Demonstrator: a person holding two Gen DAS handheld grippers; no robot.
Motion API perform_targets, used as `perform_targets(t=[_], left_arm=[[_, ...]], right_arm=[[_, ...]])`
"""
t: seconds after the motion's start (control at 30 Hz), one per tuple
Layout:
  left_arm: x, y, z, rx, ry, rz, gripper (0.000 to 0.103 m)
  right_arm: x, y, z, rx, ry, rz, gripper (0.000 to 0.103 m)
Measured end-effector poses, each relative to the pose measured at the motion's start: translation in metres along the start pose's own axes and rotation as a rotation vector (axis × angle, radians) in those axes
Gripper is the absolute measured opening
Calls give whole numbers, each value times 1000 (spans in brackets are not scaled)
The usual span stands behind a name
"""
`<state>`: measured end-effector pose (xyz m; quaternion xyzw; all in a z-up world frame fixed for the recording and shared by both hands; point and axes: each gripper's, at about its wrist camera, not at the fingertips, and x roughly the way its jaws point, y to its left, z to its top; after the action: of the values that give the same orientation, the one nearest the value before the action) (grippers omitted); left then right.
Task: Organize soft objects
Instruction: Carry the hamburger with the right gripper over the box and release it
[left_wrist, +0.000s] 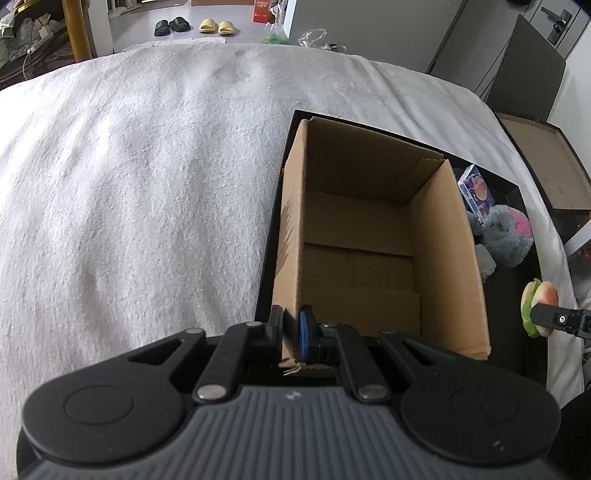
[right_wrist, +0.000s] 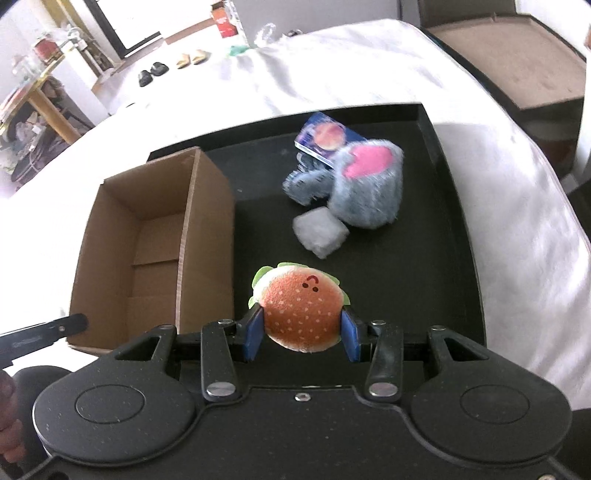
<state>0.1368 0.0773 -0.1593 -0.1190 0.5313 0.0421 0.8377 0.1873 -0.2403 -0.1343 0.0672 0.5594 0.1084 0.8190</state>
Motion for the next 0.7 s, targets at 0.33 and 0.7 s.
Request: perform_targets(t=[0.33,0.7], left_arm=[[6,4,8,-19,25,-16,8],[17,9,14,-38,66,-42,10]], right_arm=[[-12,33,18,-67,-44,10,43],[-10,73,38,-150,-69,35,43]])
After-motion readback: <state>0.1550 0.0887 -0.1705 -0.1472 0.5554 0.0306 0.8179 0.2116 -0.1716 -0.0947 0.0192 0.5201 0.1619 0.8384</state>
